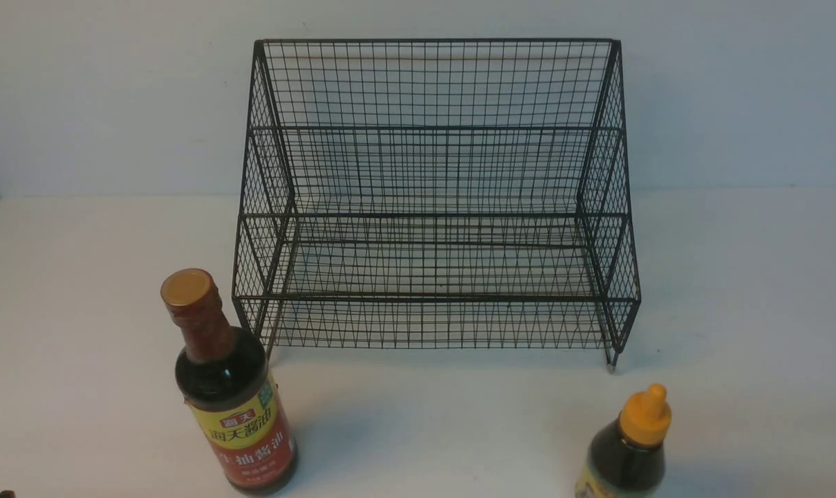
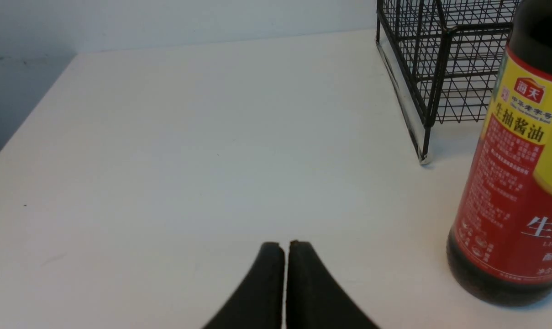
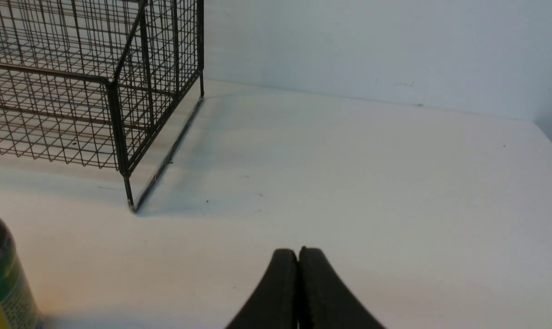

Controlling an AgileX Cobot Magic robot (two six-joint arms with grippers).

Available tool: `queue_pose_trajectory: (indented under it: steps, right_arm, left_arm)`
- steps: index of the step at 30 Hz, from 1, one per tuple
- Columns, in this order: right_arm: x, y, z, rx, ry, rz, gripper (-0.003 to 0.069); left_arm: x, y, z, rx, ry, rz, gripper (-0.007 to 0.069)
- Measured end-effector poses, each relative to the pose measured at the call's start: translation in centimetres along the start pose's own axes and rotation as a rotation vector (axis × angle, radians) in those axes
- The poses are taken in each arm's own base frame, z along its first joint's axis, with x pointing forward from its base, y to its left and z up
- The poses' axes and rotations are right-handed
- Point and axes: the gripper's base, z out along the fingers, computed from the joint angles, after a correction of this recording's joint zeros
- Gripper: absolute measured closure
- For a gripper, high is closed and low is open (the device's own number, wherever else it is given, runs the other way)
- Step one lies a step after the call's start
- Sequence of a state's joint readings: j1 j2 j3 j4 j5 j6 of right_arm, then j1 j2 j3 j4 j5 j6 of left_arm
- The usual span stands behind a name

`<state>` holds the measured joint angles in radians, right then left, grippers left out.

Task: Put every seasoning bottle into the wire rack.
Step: Use the left arm to grab the condiment bottle closest to it

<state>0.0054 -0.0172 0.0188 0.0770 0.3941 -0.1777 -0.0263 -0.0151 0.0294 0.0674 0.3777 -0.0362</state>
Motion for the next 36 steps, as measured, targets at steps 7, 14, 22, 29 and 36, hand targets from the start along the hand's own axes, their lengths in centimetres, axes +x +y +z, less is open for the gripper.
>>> queue_pose_trajectory:
  steps: [7, 14, 22, 29, 36]
  right_arm:
    - [0.0, 0.0, 0.0, 0.000, 0.000, 0.000, 0.0673]
    - [0.0, 0.0, 0.0, 0.000, 0.000, 0.000, 0.0673]
    - [0.0, 0.0, 0.0, 0.000, 0.000, 0.000, 0.0673]
    - [0.0, 0.0, 0.0, 0.000, 0.000, 0.000, 0.0673]
    - [0.0, 0.0, 0.0, 0.000, 0.000, 0.000, 0.0673]
  left_arm:
    - [0.0, 0.0, 0.0, 0.000, 0.000, 0.001, 0.0629]
    - [-0.1, -0.8, 0.0, 0.089, 0.010, -0.385, 0.0629]
    - [-0.7, -2.3, -0.3, 0.267, 0.058, -1.003, 0.0629]
    - [-2.7, -2.1, -1.0, 0.297, -0.053, -0.844, 0.0629]
    - [-8.7, -2.5, -4.2, 0.367, -0.194, -0.449, 0.0589]
